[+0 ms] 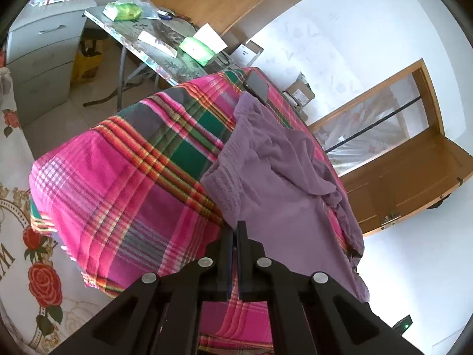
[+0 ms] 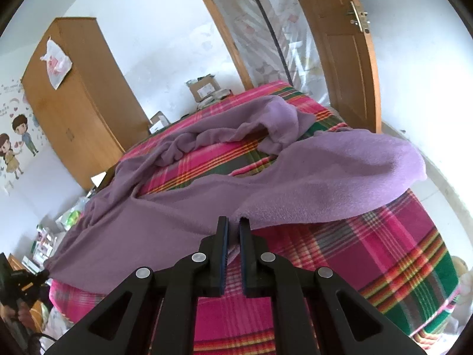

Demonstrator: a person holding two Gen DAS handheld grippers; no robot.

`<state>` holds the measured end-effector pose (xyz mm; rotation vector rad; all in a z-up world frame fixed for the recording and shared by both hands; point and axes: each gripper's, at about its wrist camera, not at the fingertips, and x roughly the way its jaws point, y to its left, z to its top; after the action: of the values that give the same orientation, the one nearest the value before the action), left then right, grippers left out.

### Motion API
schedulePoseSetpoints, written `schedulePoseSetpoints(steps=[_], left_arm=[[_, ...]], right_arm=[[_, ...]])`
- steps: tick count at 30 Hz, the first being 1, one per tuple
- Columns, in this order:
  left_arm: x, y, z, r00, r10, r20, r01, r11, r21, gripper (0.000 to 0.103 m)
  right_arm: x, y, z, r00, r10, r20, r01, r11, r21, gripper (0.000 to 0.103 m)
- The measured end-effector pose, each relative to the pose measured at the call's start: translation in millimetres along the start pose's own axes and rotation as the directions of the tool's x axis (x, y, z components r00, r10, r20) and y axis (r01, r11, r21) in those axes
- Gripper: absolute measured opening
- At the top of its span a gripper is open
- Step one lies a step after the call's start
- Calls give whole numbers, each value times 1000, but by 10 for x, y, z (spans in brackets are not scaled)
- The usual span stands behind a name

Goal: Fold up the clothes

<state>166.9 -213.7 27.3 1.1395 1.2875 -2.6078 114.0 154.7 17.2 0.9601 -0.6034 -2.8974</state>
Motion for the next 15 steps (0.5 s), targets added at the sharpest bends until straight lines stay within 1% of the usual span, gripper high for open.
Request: schedulePoseSetpoints(steps=[8,12,15], left_arm=[[-59,14,-135,1000,23,-20,-23,1000,14,2],[-14,75,-158,998,43,-36,-43,999,2,2],[40,130,-171,997,55,-52,-56,998,-10,2]], right_arm=[[-65,-109,-86,1000,-23,-15,23,1000,17,7],[15,-179,-141,998,-34,-52,36,999,32,7],[85,-180,-184,996,-54,-75,56,998,17,7]])
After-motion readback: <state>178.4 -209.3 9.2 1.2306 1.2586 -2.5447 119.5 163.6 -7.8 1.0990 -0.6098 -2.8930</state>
